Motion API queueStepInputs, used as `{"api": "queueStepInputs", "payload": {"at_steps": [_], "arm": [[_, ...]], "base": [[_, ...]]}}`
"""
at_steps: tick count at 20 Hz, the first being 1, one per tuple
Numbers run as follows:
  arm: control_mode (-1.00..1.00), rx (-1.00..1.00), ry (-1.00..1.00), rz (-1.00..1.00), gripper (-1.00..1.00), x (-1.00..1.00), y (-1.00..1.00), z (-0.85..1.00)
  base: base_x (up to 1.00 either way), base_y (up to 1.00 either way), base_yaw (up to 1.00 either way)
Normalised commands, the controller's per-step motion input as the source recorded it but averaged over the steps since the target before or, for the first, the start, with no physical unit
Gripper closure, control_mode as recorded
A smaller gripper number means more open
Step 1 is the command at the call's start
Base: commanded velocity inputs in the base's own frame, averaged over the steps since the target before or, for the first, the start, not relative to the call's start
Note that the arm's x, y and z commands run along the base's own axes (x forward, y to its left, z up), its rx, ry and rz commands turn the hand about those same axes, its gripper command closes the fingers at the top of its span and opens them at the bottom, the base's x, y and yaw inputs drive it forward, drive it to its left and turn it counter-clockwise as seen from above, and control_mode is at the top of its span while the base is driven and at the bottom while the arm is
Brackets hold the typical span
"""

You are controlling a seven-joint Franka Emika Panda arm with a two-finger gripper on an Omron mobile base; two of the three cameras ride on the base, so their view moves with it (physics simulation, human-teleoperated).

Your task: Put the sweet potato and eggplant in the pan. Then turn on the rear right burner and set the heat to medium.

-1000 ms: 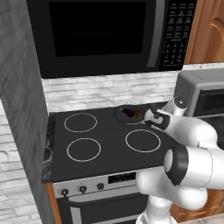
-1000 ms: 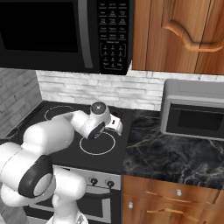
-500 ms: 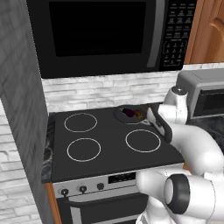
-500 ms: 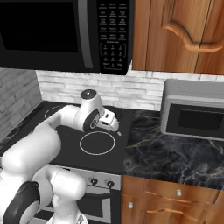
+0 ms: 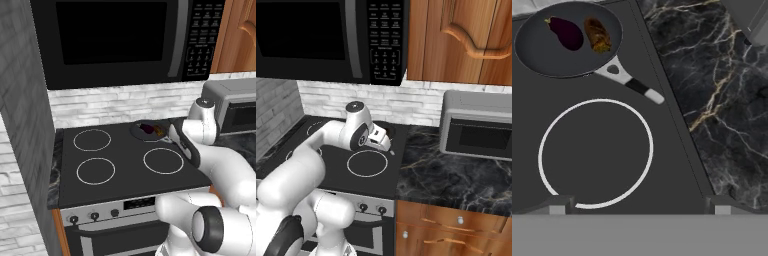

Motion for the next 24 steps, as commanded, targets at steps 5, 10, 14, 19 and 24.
{"api": "queueStepInputs", "payload": {"at_steps": [5,10,14,19,24], "arm": [[-1.00,0.00,0.00,0.00,-1.00,0.00,0.00,0.00],[-1.00,0.00,0.00,0.00,-1.00,0.00,0.00,0.00],[-1.00,0.00,0.00,0.00,-1.00,0.00,0.00,0.00],[1.00,0.00,0.00,0.00,-1.00,0.00,0.00,0.00],[1.00,0.00,0.00,0.00,-1.00,0.00,0.00,0.00]], "base": [[0.00,0.00,0.00],[0.00,0.00,0.00],[0.00,0.00,0.00],[-0.03,0.00,0.00],[-0.53,0.00,0.00]]}}
